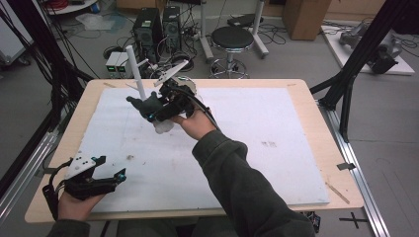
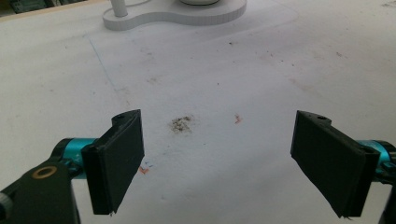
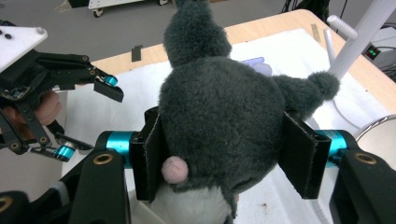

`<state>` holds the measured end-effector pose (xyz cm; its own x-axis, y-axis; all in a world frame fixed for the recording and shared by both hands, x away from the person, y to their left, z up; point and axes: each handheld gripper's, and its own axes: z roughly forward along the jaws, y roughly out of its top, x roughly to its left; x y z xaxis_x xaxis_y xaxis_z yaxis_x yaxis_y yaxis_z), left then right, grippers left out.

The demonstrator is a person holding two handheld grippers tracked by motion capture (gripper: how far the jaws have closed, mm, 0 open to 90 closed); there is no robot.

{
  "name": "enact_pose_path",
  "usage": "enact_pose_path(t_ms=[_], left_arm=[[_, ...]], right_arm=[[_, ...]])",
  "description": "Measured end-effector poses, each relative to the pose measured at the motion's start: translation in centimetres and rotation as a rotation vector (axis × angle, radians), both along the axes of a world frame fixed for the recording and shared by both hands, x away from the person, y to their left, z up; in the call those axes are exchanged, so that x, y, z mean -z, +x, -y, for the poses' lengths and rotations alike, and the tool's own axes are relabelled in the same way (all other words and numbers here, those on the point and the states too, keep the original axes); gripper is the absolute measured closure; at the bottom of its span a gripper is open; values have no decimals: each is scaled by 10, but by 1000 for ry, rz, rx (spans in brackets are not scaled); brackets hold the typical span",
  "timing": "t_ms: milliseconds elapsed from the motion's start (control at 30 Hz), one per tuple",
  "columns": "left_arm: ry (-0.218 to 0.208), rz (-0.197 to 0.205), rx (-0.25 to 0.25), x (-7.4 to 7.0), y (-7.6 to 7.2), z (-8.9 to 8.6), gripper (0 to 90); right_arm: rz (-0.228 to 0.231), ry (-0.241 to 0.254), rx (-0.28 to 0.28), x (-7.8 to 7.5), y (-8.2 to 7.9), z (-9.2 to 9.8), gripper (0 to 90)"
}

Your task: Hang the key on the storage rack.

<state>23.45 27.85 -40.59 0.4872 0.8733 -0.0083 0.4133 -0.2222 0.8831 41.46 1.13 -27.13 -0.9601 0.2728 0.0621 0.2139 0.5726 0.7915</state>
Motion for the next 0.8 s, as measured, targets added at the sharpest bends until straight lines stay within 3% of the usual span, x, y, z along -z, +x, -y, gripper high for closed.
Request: enact_pose_path(t_ms=[800], left_arm=[[1, 1, 1, 0, 0, -1, 177]], right_arm=[[44, -3, 1, -33, 20, -20, 394]])
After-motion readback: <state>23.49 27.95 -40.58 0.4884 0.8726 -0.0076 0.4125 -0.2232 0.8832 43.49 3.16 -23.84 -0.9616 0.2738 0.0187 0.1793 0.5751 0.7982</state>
